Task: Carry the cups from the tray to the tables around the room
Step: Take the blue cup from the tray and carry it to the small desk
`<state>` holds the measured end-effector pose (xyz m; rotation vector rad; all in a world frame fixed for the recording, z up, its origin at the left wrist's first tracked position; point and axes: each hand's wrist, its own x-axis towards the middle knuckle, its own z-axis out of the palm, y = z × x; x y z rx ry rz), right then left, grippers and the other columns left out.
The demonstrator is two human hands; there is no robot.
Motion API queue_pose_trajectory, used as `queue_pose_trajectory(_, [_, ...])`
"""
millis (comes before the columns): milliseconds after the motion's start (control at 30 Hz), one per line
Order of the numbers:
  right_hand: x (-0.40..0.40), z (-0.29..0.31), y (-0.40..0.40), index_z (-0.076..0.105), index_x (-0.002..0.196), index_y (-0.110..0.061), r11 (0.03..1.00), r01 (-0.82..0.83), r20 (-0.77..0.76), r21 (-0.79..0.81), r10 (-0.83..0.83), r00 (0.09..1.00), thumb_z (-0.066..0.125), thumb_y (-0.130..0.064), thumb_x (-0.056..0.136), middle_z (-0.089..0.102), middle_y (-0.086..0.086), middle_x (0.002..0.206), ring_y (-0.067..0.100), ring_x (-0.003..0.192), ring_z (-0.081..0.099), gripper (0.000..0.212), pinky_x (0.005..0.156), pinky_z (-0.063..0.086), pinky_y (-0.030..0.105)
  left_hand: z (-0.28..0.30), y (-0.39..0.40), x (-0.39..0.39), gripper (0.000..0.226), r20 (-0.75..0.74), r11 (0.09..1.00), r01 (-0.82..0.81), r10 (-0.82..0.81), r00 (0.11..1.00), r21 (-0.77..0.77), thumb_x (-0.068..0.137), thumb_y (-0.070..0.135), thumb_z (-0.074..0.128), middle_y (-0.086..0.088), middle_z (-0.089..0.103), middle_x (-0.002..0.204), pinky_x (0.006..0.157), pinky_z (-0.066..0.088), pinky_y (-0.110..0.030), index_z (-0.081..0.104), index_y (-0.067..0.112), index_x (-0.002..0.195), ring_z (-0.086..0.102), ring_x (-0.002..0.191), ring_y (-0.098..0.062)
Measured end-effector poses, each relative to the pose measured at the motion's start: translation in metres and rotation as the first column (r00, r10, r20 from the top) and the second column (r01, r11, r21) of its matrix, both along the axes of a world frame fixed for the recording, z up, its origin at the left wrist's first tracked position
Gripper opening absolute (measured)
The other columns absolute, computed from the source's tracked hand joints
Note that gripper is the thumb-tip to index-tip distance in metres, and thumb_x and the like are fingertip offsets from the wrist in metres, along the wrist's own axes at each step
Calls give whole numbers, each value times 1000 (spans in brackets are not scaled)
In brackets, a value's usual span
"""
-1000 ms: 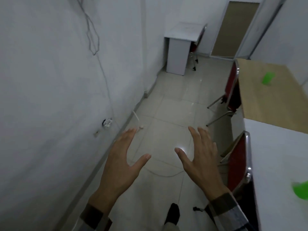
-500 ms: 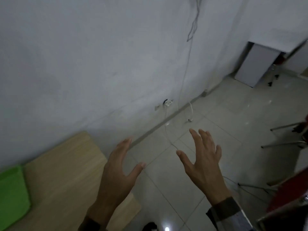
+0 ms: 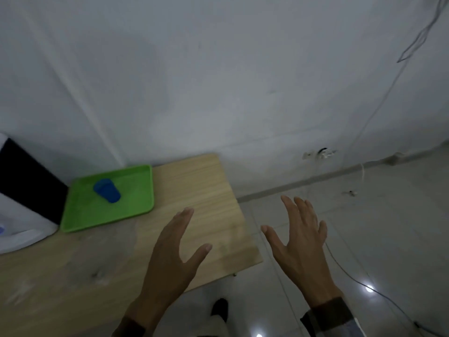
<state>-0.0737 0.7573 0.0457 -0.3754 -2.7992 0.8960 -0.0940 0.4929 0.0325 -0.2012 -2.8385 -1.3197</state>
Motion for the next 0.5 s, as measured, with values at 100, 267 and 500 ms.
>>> queue_pose_trajectory(100, [-5, -3, -35, 26, 159, -29, 998, -65, -12, -6, 65, 998, 55, -57, 95, 20, 2, 169, 19, 158, 4, 76, 124, 1, 59, -3, -35, 7, 83, -1, 996, -88, 89, 996, 7, 90, 35, 85, 20, 40, 164, 130, 29, -39, 44, 29, 162, 33, 158, -7])
queue_pose_trajectory(267, [-22, -10, -93, 25, 157, -34, 984, -178, 10, -7, 178, 984, 57, -55, 95, 20, 0, 168, 18, 158, 4, 73, 124, 1, 58, -17, -93, 10, 79, 3, 971, -234, 234, 972, 44, 91, 40, 81, 15, 42, 164, 129, 31, -43, 47, 28, 161, 37, 157, -12])
queue_pose_trajectory(500, [-74, -28, -198, 28, 156, -34, 960, -279, 6, -19, 279, 960, 59, -53, 95, 24, 0, 167, 17, 158, 5, 71, 124, 7, 58, -53, -196, -26, 94, 22, 940, -340, 339, 940, 14, 87, 71, 55, 10, 29, 173, 132, 13, -33, 33, 27, 167, 19, 160, -6])
